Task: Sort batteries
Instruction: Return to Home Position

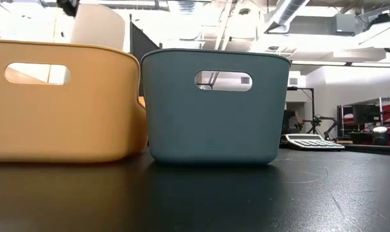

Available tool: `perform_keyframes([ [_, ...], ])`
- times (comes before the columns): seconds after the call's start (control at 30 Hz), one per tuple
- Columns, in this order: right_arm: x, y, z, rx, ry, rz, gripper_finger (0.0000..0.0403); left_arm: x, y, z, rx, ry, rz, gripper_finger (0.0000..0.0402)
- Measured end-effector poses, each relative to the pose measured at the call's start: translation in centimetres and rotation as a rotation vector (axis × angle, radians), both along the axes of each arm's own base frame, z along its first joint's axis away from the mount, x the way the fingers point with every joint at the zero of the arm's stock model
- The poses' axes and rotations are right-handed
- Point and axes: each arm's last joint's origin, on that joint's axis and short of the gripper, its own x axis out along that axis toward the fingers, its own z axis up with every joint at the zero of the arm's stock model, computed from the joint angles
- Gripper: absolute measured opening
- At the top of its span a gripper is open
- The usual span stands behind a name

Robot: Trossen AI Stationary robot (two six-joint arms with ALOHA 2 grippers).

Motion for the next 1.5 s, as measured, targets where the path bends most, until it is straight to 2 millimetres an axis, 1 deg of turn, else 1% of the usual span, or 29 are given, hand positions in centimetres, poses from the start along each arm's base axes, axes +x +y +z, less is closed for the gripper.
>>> perform_keyframes([
  [0.07, -1.9, -0.8, -2.0, 0.032, -0.039, 0.028, 0.0, -0.8, 0.2, -2.0, -0.008, -0.009, 0.014, 0.0],
  [0.13, -3.4, -1.6, -3.7, 0.058, -0.071, 0.047, 0.0, -1.3, 0.3, -3.7, -0.014, -0.034, 0.007, 0.0],
  [0.17, -4.0, -2.0, -4.5, 0.07, -0.085, 0.049, 0.0, -1.5, 0.4, -4.5, -0.009, -0.041, 0.003, 0.0],
  [0.27, -5.4, -3.1, -6.5, 0.08, -0.097, 0.038, 0.0, -2.2, 0.8, -6.2, -0.007, -0.062, 0.037, 0.0],
  [0.37, -6.2, -4.1, -8.0, 0.071, -0.094, 0.023, 0.0, -2.8, 1.3, -7.1, 0.003, -0.079, 0.069, 0.0],
  [0.5, -6.9, -5.3, -9.3, 0.025, -0.113, 0.01, 0.0, -3.5, 1.7, -7.3, 0.023, -0.112, 0.029, 0.0],
  [0.63, -7.1, -6.8, -10.0, 0.017, -0.194, 0.065, 0.0, -3.9, 2.2, -7.7, 0.048, -0.135, -0.015, 0.0],
  [0.7, -7.0, -7.8, -10.1, 0.024, -0.219, 0.065, 0.0, -4.0, 2.5, -7.7, 0.055, -0.157, -0.028, 0.0],
  [0.9, -6.6, -9.9, -10.2, 0.048, -0.215, 0.111, 0.0, -4.1, 3.4, -7.9, 0.059, -0.152, -0.031, 0.0],
  [1.03, -6.4, -11.1, -10.3, 0.036, -0.198, 0.072, 0.0, -4.1, 4.0, -8.6, 0.054, -0.092, 0.006, 0.0],
  [1.17, -6.4, -11.9, -10.4, 0.044, -0.192, 0.098, 0.0, -4.4, 4.4, -8.8, 0.03, -0.082, 0.009, 0.0],
  [1.37, -6.6, -12.9, -10.7, 0.047, -0.164, 0.05, 0.0, -5.4, 4.9, -8.9, 0.03, -0.091, 0.006, 0.0],
  [1.43, -6.7, -13.0, -10.7, 0.05, -0.154, 0.057, 0.0, -5.5, 4.9, -9.5, 0.025, -0.102, -0.01, 0.0],
  [1.5, -6.7, -13.1, -10.9, 0.051, -0.139, 0.057, 0.0, -5.2, 4.8, -10.4, 0.029, -0.093, -0.02, 0.0],
])
